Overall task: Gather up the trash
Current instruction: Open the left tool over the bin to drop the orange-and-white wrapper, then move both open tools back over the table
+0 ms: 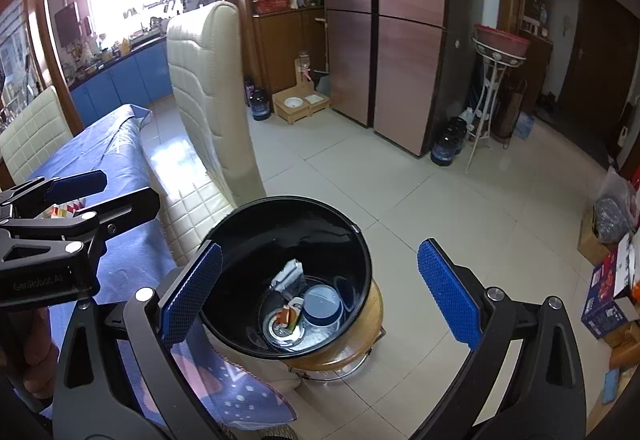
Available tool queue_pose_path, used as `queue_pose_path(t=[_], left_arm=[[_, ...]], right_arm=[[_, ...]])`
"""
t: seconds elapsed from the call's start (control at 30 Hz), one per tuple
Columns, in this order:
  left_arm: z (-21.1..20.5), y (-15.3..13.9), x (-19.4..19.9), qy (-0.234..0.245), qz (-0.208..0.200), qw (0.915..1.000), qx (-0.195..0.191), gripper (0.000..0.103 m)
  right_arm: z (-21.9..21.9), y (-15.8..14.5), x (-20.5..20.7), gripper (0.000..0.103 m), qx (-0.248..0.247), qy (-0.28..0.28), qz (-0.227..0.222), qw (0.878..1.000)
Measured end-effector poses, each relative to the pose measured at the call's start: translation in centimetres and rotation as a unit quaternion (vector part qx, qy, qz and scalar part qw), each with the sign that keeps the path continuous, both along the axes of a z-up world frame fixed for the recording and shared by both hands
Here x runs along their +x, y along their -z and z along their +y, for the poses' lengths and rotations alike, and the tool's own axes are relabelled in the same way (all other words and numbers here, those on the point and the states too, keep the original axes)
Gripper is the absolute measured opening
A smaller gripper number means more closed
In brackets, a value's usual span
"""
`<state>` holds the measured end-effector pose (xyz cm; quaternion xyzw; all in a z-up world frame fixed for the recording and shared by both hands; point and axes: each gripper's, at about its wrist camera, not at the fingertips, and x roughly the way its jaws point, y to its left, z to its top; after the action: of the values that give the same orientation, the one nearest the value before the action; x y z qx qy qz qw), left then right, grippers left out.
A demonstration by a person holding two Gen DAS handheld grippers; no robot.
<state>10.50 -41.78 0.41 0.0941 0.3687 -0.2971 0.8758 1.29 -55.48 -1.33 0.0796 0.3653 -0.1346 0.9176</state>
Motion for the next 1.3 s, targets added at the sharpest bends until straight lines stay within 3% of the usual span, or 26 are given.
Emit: queue_pose_path(t=[0.37,0.77,1.0,1.3], left_arm=[[9.4,-1.4,0.7,-0.107,-0.019,0.9941,0.006,0.085],[23.3,-1.1,-0.7,-0.256,-0.011,0.9664,0.016,0.085],[30.9,-0.1,-2.9,-0.337,0.005,0.941,0.025,0.085],[40.2,2.1,-5.4,-0.445,0.025,0.893,0.061,0.085]], right_arm=[[7.9,-1.3,4.0,0.097,-0.003,-0.108,-0.015,0.994],[19.8,-1.4,7.3,0.097,-0.003,-0.249,-0.013,0.968],[27.1,-0.7,8.0,0.097,0.001,-0.319,-0.005,0.948],[34.9,1.1,8.9,0.097,0.01,-0.374,0.024,0.927]])
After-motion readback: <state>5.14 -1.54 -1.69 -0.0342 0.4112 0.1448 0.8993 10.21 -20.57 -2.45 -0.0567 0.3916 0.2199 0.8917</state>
